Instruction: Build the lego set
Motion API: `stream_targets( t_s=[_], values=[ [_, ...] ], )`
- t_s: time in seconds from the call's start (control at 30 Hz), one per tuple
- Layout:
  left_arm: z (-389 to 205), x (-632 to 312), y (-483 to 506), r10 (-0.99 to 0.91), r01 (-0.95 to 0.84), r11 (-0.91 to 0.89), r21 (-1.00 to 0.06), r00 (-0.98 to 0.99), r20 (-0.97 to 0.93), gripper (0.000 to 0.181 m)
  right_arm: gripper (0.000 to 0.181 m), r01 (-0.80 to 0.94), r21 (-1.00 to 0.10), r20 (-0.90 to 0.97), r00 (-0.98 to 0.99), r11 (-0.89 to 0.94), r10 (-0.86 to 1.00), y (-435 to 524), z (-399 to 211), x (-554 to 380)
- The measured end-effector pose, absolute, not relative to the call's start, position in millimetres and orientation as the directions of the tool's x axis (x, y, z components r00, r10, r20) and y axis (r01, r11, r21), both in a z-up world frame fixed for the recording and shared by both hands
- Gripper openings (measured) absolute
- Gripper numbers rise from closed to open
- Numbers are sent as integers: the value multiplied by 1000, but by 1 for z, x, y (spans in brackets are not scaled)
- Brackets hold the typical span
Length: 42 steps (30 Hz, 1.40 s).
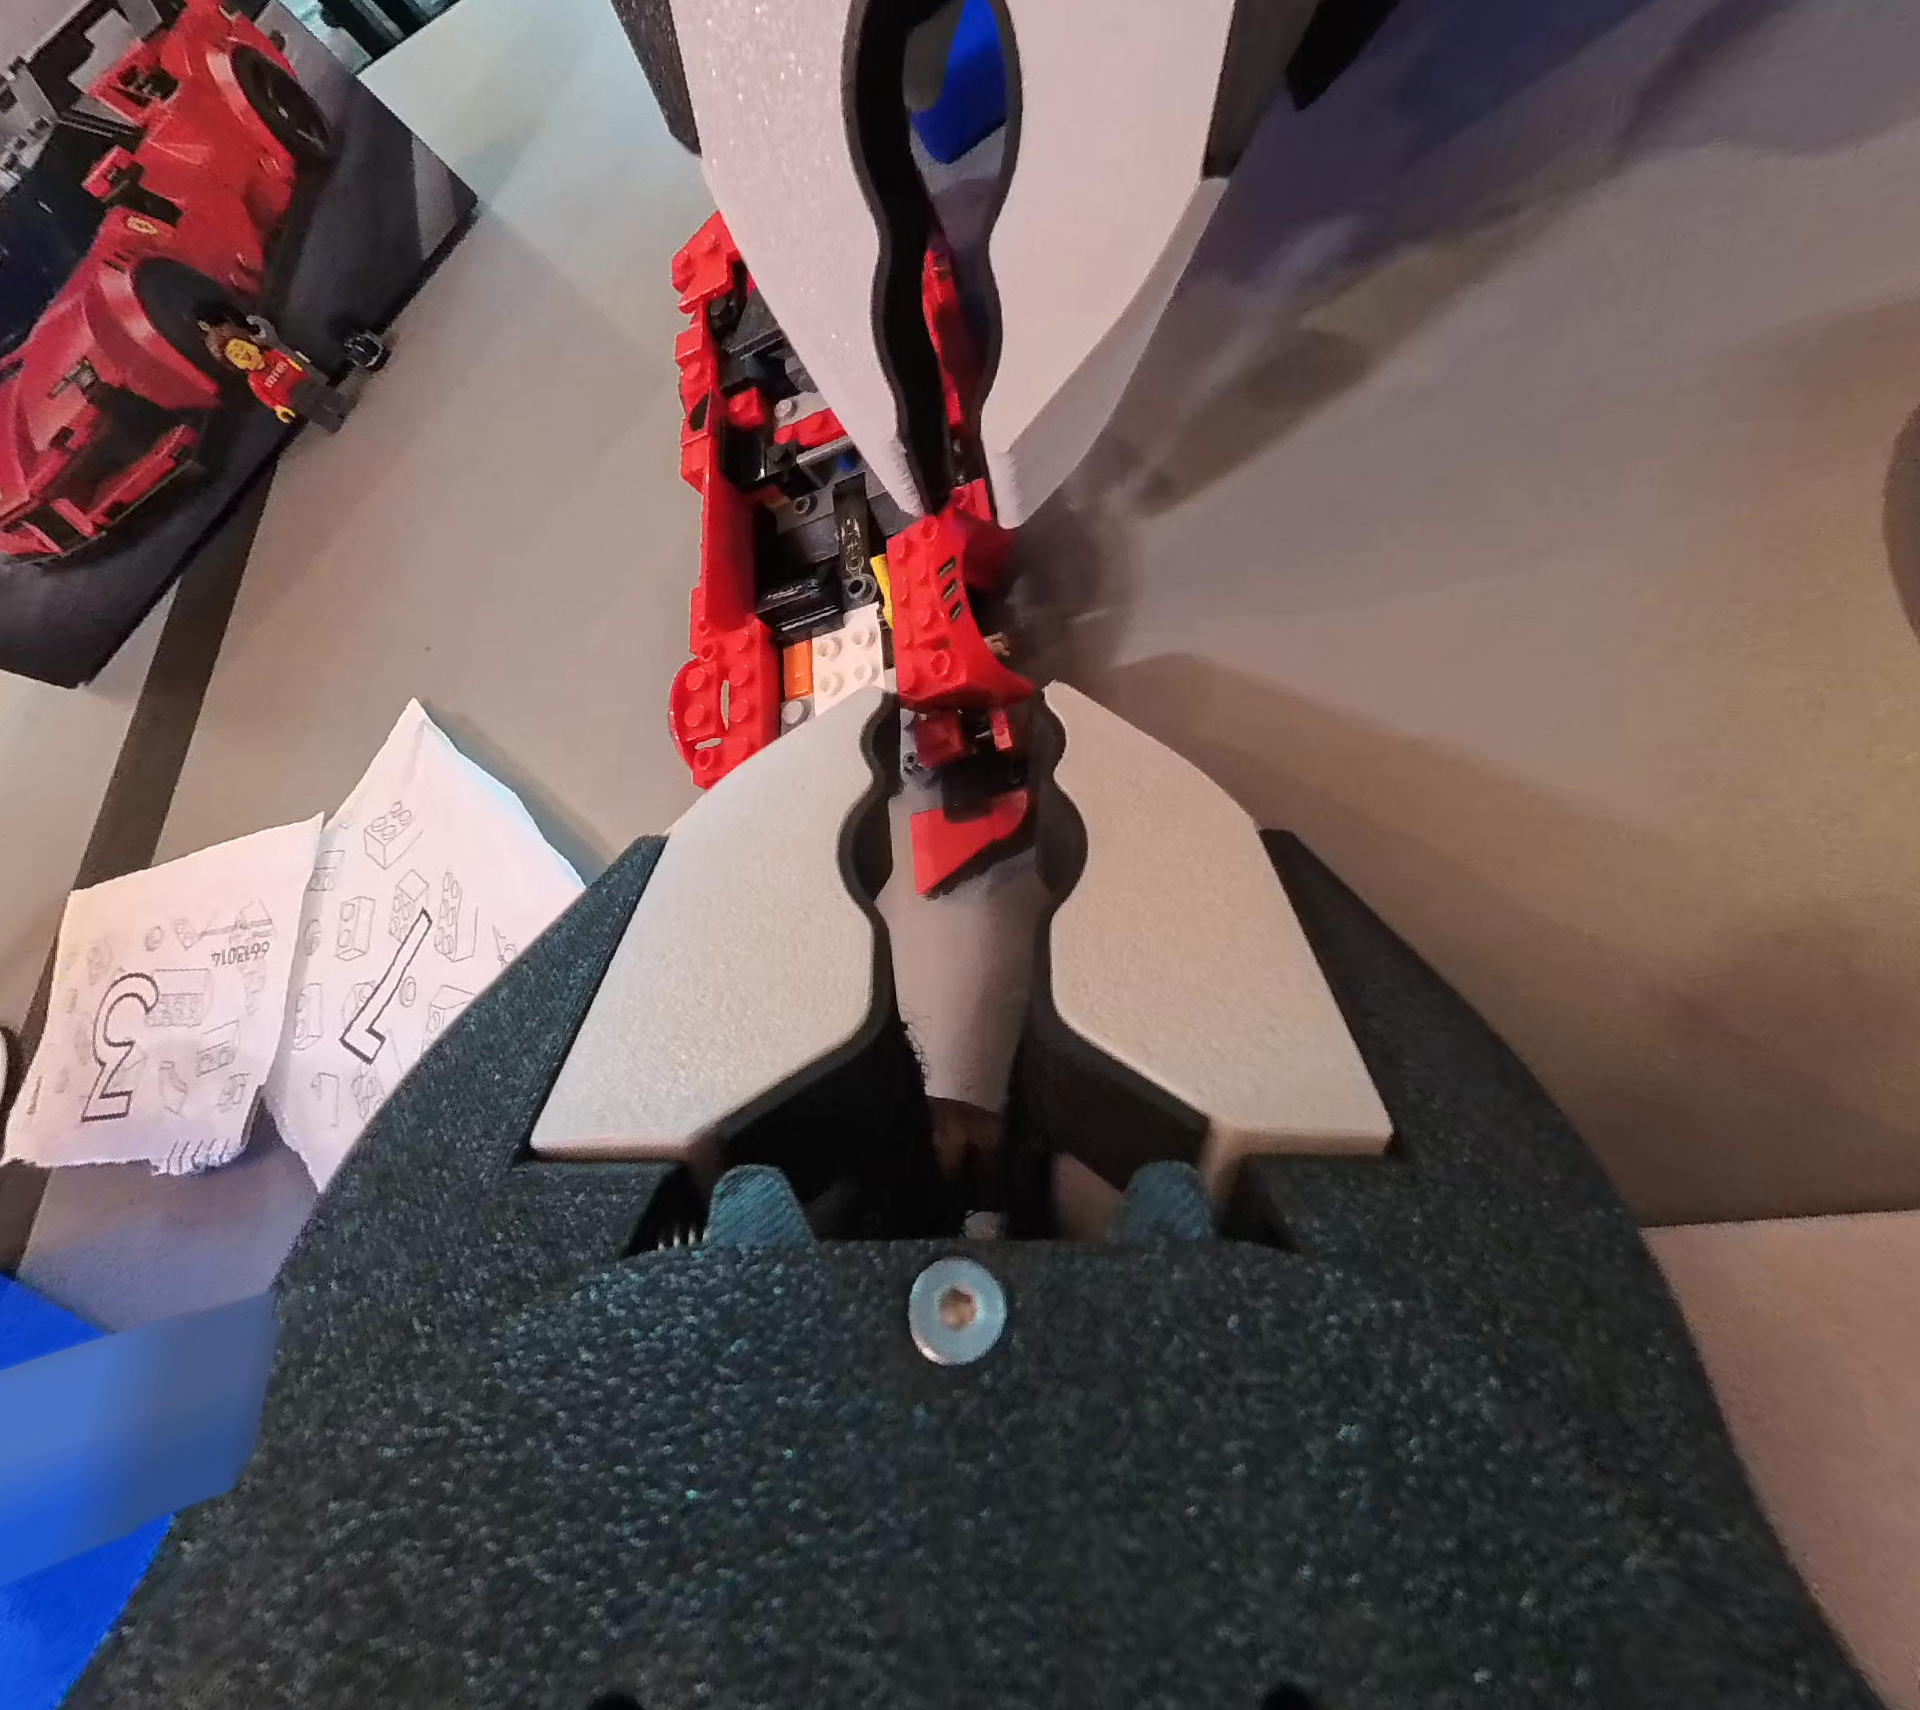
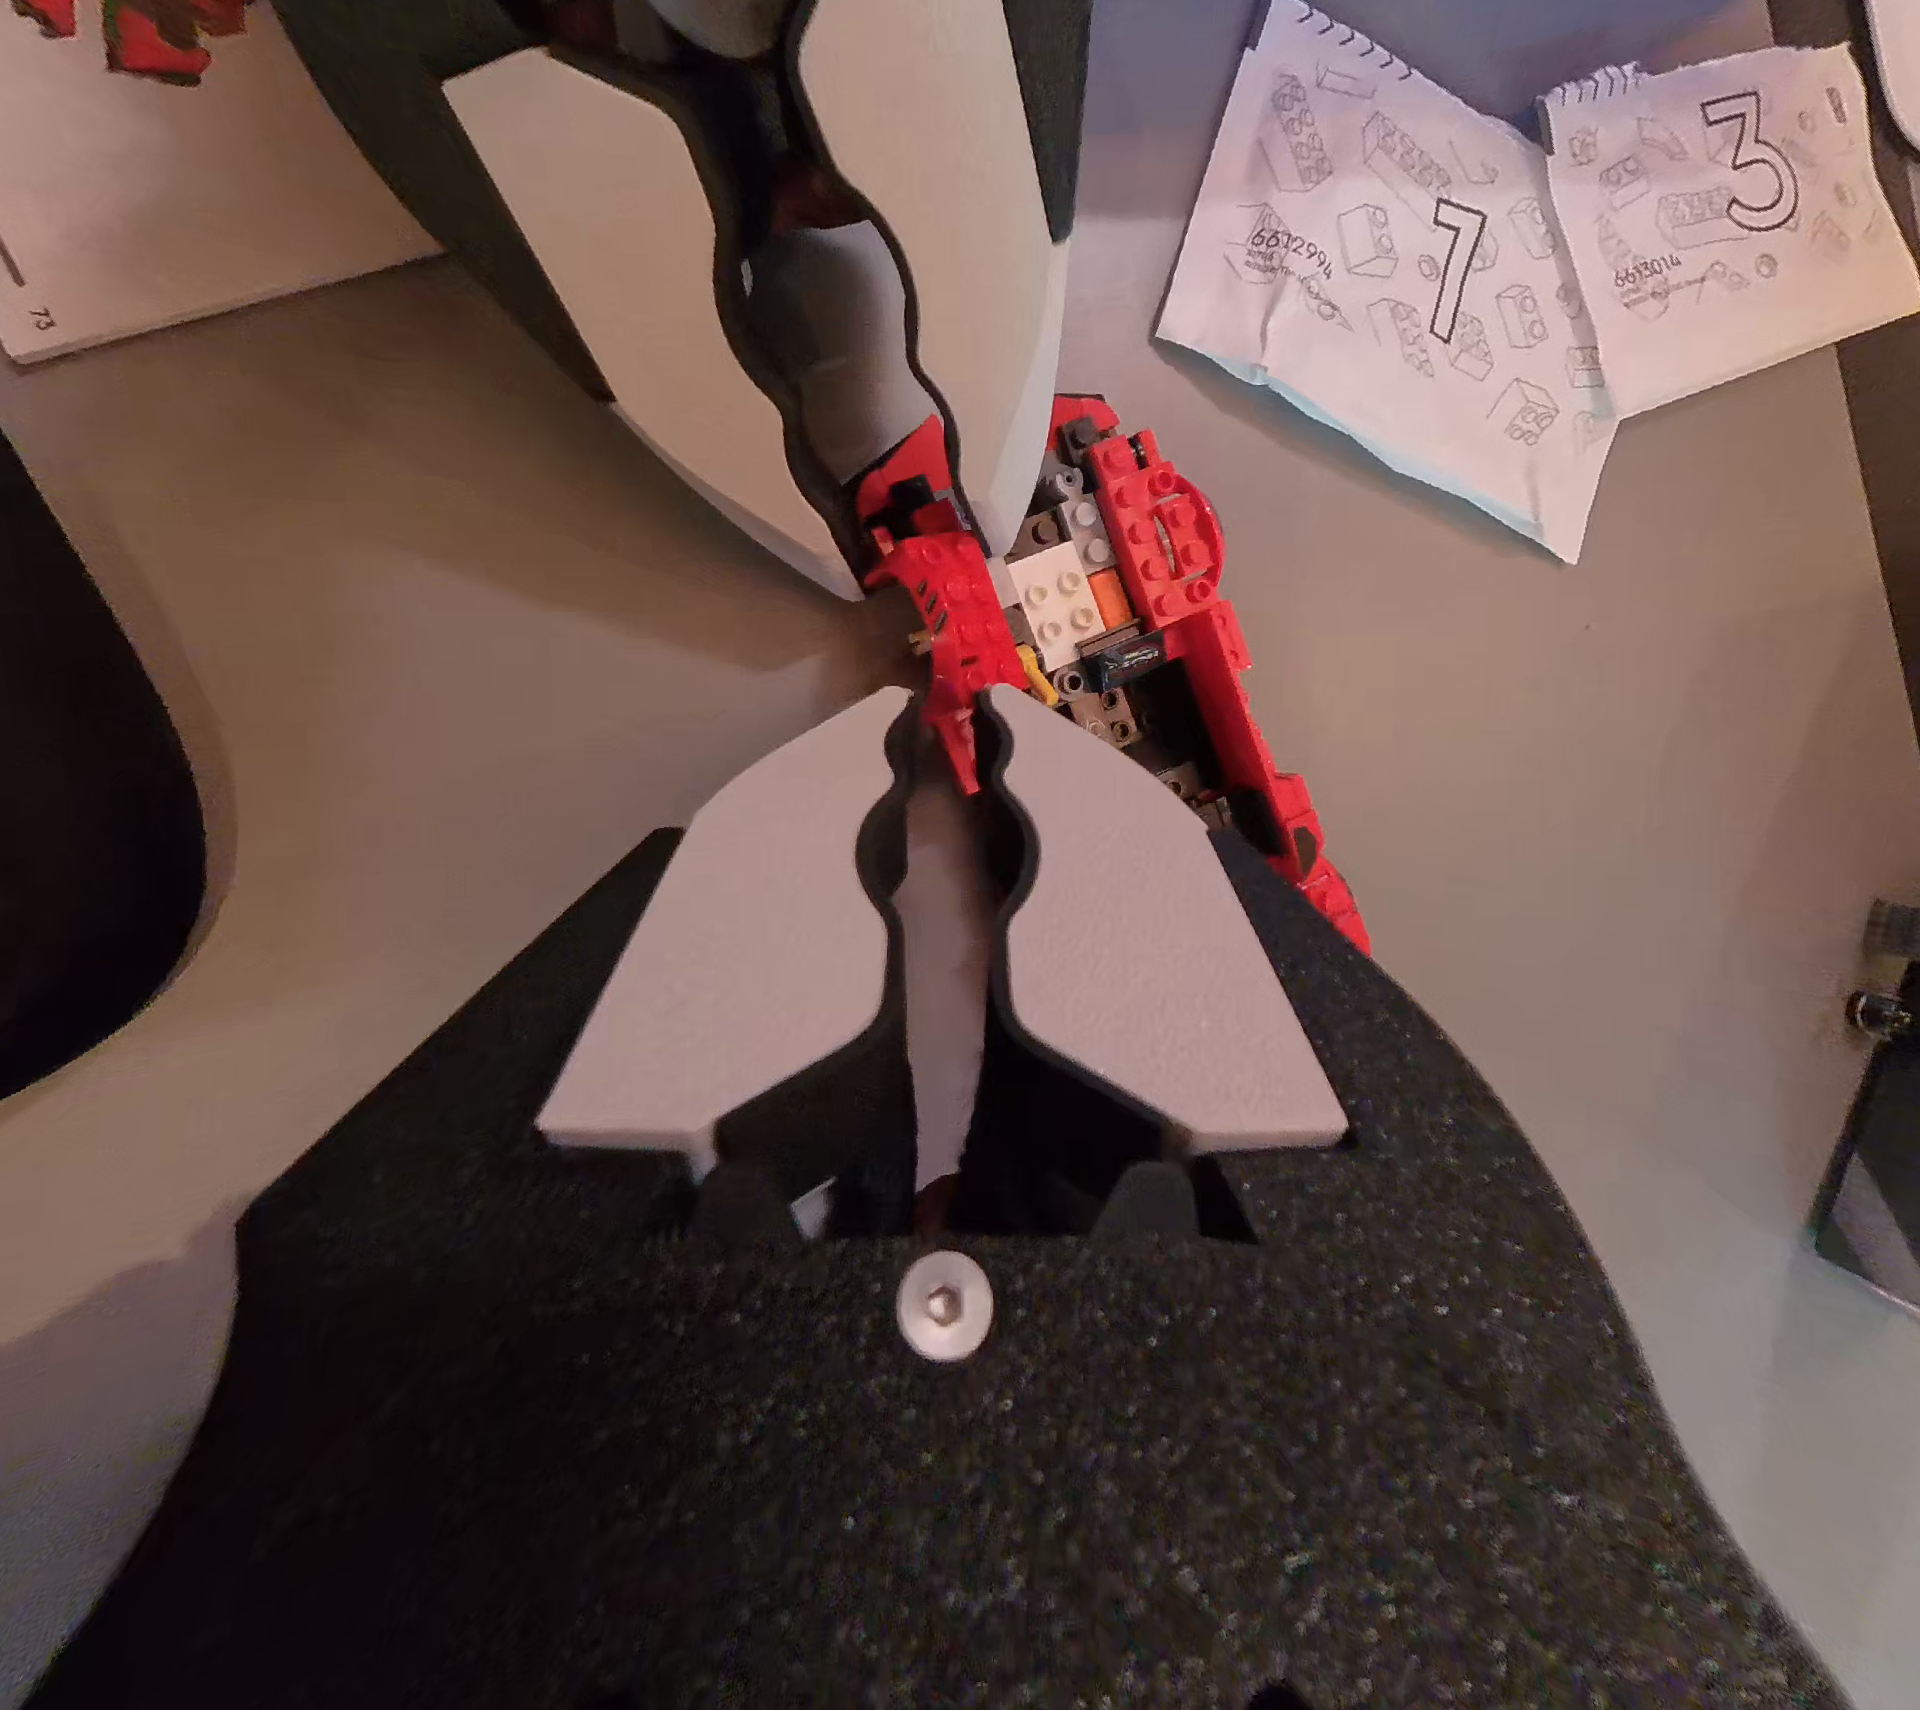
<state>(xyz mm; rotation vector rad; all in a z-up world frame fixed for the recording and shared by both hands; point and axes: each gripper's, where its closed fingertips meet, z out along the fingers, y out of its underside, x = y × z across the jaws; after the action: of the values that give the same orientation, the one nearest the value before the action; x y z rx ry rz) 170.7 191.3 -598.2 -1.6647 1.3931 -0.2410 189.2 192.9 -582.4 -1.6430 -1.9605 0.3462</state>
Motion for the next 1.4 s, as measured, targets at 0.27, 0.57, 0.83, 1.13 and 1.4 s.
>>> stream_targets(
  t_s=[0.27, 0.57, 0.83, 1.13, 1.4],
  values=[
    [-595, 171, 188, -850, -661, 107, -742, 327, -413, 23, 8, 833, -509, 285, -75, 217, 956, 191, -586, 188],
    [-603, 169, 191, -857, -689, 74, -721, 326, -400, 23, 10, 833, -500, 313, -82, 237, 946, 185, -592, 184],
    [-602, 168, 191, -881, -663, -3, -749, 356, -312, 23, 13, 815, -533, 323, -53, 228, 945, 191, -586, 182],
    [-602, 167, 194, -885, -646, -48, -762, 381, -267, 21, 12, 797, -523, 341, -129, 302, 931, 190, -585, 171],
    [-600, 166, 188, -904, -627, -131, -768, 393, -166, 34, 11, 833, -488, 303, -120, 262, 945, 193, -587, 174]
  ],
)
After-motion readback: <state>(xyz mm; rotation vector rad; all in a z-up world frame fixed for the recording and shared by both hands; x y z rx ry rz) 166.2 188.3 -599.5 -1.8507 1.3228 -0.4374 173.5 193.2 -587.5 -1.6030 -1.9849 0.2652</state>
